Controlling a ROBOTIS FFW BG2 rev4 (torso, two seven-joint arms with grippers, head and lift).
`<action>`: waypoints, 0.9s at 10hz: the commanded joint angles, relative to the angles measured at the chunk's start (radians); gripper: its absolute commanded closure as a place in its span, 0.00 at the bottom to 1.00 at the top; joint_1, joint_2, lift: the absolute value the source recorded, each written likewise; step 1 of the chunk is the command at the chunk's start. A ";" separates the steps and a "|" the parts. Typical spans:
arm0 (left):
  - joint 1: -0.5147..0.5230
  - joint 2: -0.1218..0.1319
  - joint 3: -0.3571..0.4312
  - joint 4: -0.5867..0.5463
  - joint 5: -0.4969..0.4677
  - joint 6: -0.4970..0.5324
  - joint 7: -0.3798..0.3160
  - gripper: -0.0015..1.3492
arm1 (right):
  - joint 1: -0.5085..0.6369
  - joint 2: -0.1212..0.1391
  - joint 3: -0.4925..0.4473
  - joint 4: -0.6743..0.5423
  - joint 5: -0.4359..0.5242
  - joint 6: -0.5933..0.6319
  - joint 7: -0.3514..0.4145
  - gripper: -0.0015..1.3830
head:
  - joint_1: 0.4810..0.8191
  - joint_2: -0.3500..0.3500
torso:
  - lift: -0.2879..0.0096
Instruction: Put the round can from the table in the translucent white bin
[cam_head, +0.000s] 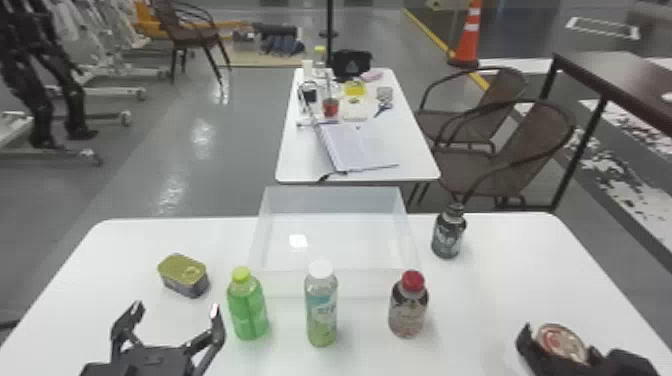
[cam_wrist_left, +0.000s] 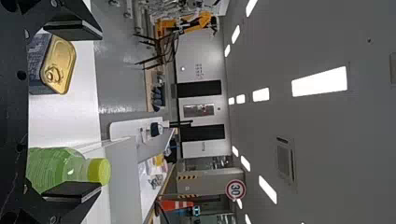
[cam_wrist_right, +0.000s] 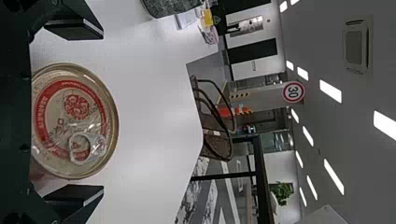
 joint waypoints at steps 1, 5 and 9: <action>0.001 -0.003 0.004 0.002 0.005 -0.008 0.000 0.12 | -0.044 0.000 0.000 0.044 0.008 0.000 0.010 0.09 | 0.20 0.50 | 0.63; 0.000 -0.003 0.005 0.009 0.008 -0.021 -0.001 0.12 | -0.017 0.003 0.000 0.035 -0.003 0.000 -0.041 0.22 | 0.20 0.50 | 0.63; -0.002 -0.003 0.004 0.016 0.010 -0.027 -0.001 0.12 | 0.009 0.009 0.000 0.011 0.013 -0.003 -0.097 0.72 | 0.20 0.50 | 0.63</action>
